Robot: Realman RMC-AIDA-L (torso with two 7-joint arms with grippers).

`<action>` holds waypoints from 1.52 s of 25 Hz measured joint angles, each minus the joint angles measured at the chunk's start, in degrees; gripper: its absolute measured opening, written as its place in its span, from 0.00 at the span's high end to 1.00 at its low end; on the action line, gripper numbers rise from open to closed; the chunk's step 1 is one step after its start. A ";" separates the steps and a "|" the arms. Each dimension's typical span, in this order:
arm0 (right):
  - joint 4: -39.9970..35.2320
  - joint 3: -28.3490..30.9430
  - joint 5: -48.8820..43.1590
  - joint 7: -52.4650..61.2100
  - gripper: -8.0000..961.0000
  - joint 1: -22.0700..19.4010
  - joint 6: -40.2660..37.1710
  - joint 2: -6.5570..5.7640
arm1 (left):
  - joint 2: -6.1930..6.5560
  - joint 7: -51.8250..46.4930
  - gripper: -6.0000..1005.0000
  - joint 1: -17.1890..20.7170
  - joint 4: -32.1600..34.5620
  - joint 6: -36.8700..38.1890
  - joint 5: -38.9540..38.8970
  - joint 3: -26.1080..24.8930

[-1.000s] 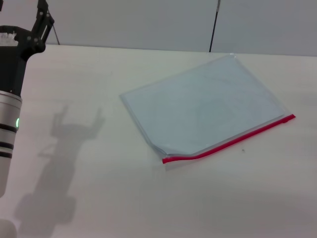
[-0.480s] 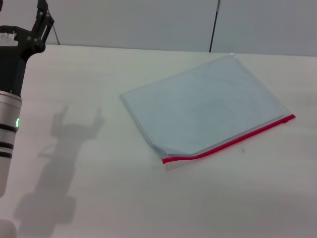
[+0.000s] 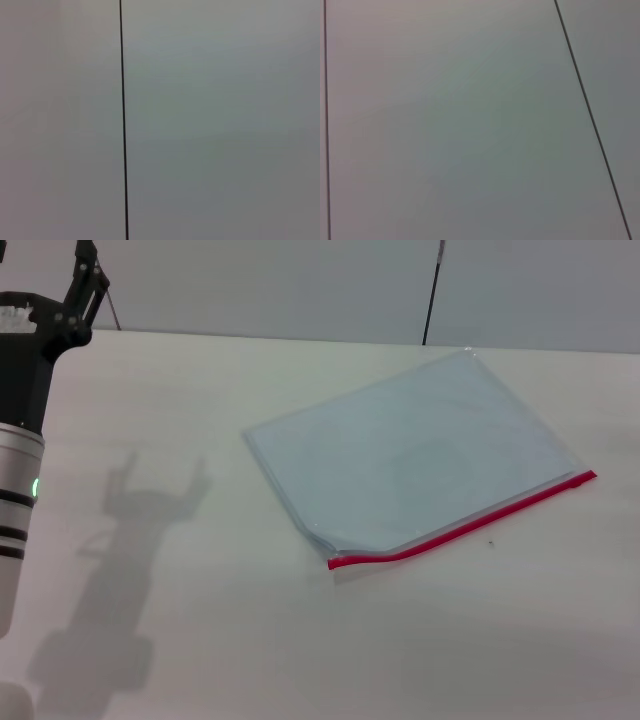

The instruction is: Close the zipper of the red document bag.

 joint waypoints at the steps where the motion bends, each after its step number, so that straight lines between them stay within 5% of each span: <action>1: 0.00 0.00 0.00 0.00 0.16 0.00 0.00 0.02 | 0.00 0.00 0.11 0.00 0.00 0.00 -0.01 0.00; 38: 0.00 0.00 0.00 0.00 0.16 0.14 -0.36 -0.01 | -0.18 0.00 0.11 -0.76 -0.62 0.53 -0.11 0.00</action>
